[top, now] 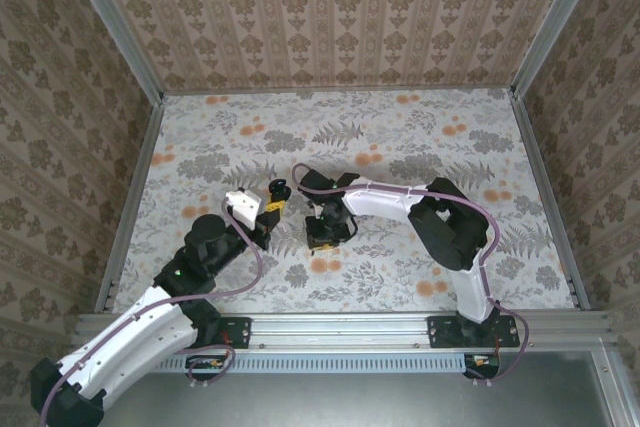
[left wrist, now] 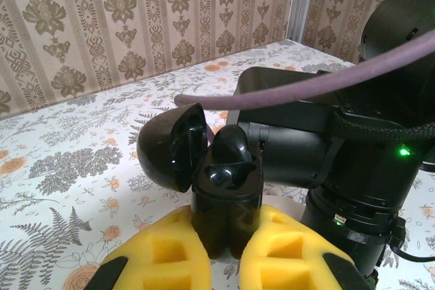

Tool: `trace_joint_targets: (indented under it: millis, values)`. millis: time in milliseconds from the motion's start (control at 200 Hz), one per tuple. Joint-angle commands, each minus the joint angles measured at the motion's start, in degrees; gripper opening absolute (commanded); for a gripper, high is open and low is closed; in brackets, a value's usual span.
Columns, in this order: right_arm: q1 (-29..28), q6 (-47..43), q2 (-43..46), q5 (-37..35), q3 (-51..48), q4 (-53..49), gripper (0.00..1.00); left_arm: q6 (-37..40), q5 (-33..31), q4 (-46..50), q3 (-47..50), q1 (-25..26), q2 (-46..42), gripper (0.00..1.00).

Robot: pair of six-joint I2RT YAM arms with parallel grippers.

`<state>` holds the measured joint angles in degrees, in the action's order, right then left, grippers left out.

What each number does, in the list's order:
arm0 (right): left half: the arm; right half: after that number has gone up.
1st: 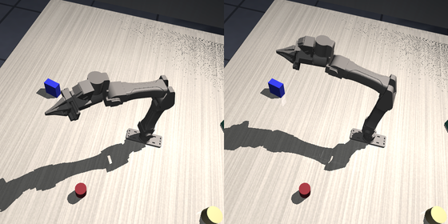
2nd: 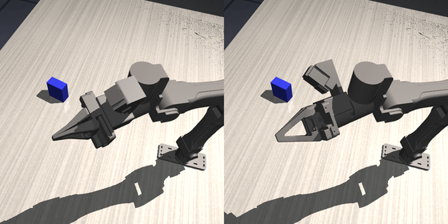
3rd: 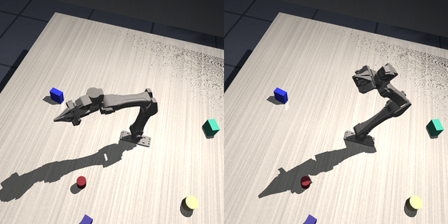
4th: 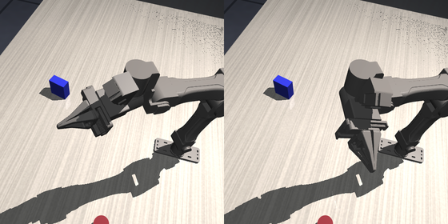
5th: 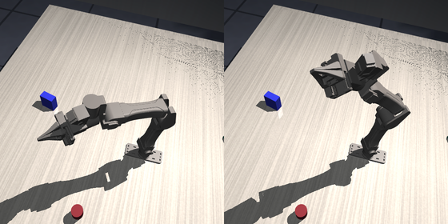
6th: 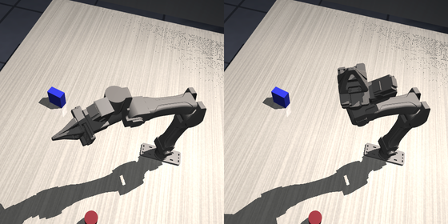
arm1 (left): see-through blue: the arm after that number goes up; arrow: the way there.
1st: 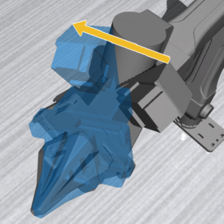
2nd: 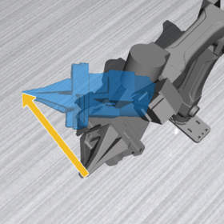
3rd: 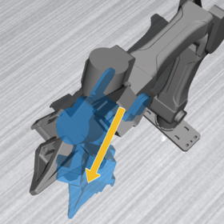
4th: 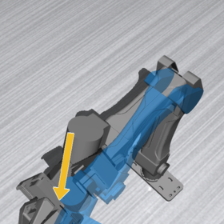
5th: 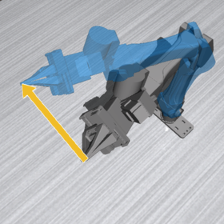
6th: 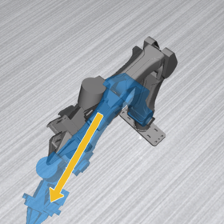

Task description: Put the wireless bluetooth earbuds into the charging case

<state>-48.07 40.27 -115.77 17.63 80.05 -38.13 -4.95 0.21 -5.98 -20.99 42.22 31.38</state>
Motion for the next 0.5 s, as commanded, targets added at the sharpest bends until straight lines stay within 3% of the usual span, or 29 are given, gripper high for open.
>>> trace_joint_targets:
  millis: [0, 495]
  values:
    - [0.0, -2.6, 0.1, -3.1, 2.6, -3.2, 0.19, -0.5, 0.8, -0.8, 0.3, -0.4, -1.1, 0.00]
    - [2.9, -9.7, 10.4, -17.0, 0.8, -7.0, 0.19, -1.8, 2.8, -3.3, 1.1, -0.4, 0.1, 0.00]
